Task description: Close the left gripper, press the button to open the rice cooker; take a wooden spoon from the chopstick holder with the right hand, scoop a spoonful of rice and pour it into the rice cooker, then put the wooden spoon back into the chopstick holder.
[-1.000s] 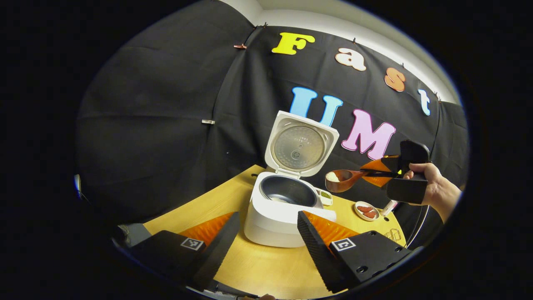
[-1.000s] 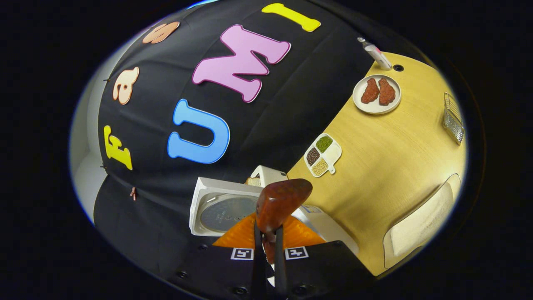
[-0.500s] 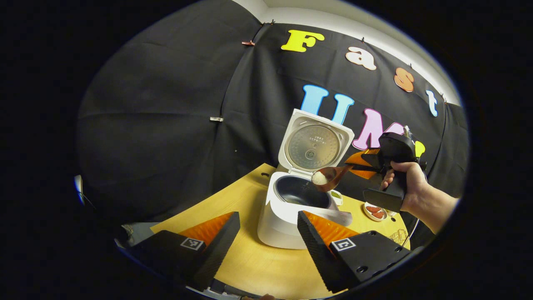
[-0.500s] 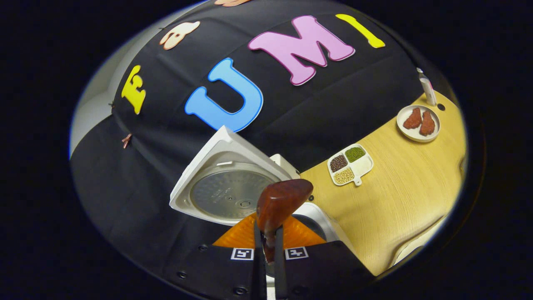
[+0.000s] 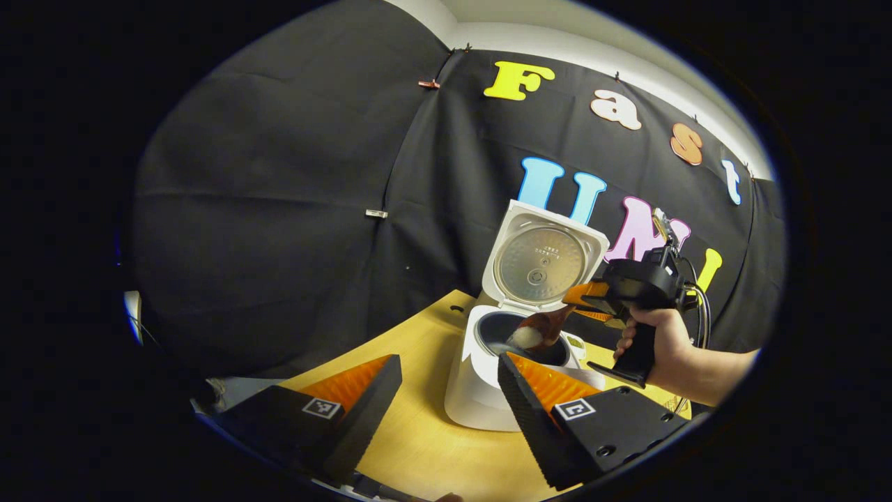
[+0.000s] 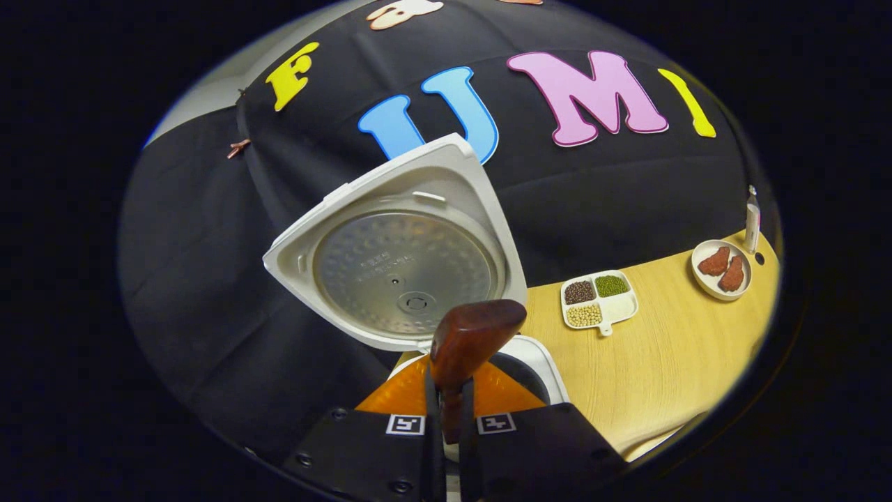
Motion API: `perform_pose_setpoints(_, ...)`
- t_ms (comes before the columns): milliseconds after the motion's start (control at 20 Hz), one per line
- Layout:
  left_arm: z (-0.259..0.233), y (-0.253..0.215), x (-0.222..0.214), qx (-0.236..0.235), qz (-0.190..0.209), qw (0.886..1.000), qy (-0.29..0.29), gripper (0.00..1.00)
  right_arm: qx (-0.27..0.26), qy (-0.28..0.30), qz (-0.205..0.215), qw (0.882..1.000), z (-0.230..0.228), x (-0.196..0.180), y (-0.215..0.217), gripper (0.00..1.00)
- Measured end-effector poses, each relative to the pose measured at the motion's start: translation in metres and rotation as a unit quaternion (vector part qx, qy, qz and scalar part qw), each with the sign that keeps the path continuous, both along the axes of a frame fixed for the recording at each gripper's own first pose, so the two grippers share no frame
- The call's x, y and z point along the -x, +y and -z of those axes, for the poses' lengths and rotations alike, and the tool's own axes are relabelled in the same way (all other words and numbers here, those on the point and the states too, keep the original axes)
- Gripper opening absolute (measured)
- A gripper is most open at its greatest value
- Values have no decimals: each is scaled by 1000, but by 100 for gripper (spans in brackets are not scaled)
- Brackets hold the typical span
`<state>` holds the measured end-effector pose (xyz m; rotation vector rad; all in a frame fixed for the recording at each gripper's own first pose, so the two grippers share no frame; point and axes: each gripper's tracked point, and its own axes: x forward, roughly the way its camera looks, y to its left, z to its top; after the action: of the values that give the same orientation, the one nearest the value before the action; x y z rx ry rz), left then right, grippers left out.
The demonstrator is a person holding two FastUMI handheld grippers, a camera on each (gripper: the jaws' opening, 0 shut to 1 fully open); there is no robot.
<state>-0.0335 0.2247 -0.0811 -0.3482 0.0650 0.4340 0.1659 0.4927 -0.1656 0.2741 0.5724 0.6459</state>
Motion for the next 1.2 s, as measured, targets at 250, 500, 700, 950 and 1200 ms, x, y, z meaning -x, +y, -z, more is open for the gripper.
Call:
perform_pose_setpoints(250, 6, 2, 2, -4, 0, 1000, 9, 96, 38, -60, -34, 997, -5, 1, 9, 12)
perform_pose_setpoints(500, 9, 3, 3, 2, -3, 1000, 9, 95, 79, -122, -81, 986, -4, 12, 12, 12)
perform_pose_setpoints(700, 11, -1, 4, 8, 3, 1000, 10, 95, 123, -209, -125, 962, -16, 22, 17, 12)
perform_pose_setpoints(950, 11, -5, 9, 7, 2, 1000, 10, 95, 153, -252, -160, 942, -10, 34, 20, 12)
perform_pose_setpoints(1200, 6, -13, 15, -16, 5, 1000, 9, 95, 160, -261, -166, 937, -11, 39, 15, 12)
